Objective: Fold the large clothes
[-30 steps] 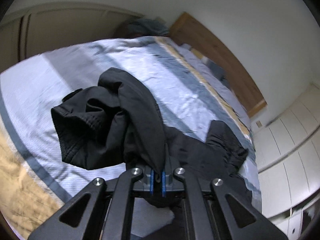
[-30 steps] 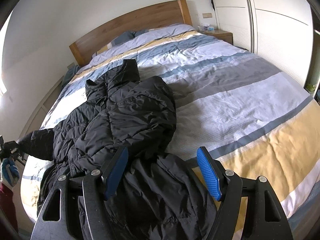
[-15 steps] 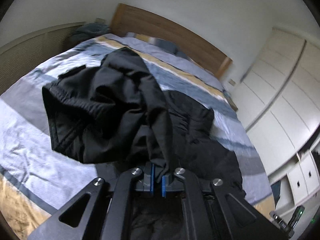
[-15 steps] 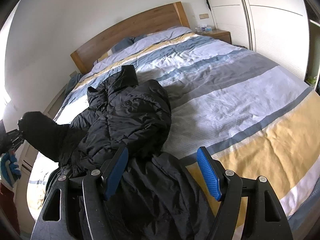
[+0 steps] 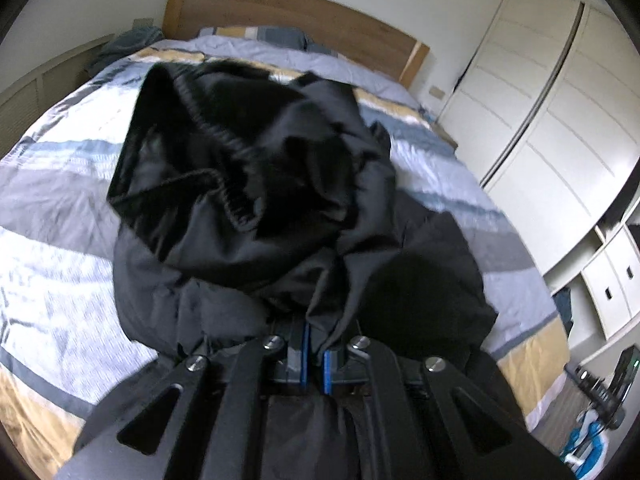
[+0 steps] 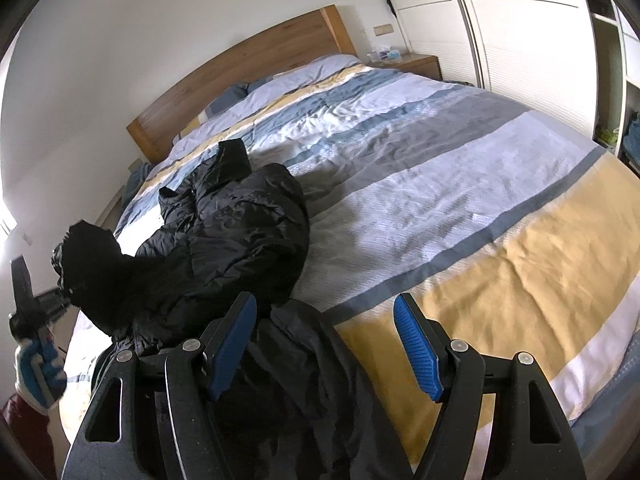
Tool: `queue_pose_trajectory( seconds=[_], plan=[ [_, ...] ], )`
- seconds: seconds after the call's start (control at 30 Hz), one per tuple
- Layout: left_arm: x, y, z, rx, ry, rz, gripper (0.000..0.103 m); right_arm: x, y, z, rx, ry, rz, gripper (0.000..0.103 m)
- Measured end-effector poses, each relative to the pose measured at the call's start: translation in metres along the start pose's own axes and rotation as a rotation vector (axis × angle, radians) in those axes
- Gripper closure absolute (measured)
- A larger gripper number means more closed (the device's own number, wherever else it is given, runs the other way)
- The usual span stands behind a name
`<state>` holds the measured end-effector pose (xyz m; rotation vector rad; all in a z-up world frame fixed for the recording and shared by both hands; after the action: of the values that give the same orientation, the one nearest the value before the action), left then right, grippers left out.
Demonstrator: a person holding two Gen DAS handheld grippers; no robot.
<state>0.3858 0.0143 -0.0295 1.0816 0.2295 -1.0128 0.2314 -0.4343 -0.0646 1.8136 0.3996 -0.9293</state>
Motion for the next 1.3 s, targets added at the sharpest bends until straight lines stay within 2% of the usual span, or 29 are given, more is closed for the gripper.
queue_pose_trajectory(
  seconds=[0.27,0.47,0.57,0.77,1.07,1.2,1.3],
  plan=[
    [0.041,-0.047,0.002,0.071,0.069,-0.133,0.099,0.005,-0.004,-0.001,-0.001,0.006,-0.012,0.032],
    [0.063,-0.066,0.004,0.095,0.105,-0.183,0.098,0.004,-0.008,-0.013,-0.033,0.023,-0.019,0.032],
    [0.065,-0.072,0.005,0.091,0.096,-0.204,0.094,0.002,-0.009,-0.016,-0.04,0.029,-0.018,0.032],
    [0.058,-0.082,0.012,0.099,0.039,-0.226,0.084,0.002,-0.012,-0.027,-0.066,0.042,-0.025,0.032],
    [0.029,-0.1,0.02,0.175,-0.03,-0.295,0.081,0.003,-0.01,-0.049,-0.116,0.06,-0.029,0.032],
    [0.01,-0.091,0.019,0.184,-0.044,-0.264,0.081,0.006,-0.006,-0.074,-0.169,0.081,-0.034,0.032],
    [-0.006,-0.069,0.009,0.17,-0.028,-0.218,0.081,0.01,-0.004,-0.103,-0.232,0.11,-0.04,0.032]
  ],
)
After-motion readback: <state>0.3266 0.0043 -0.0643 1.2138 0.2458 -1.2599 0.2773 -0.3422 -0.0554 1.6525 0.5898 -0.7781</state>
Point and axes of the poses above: each gripper's, at about its wrist camera, not at the fingertips, and x roughly the way its jaws point, z to its right, y to its top, the point moved 6 cm from there along x, roughly the way its jaws point, and after that the axes turned 15 degrees about -y, right-handed, at the moved point
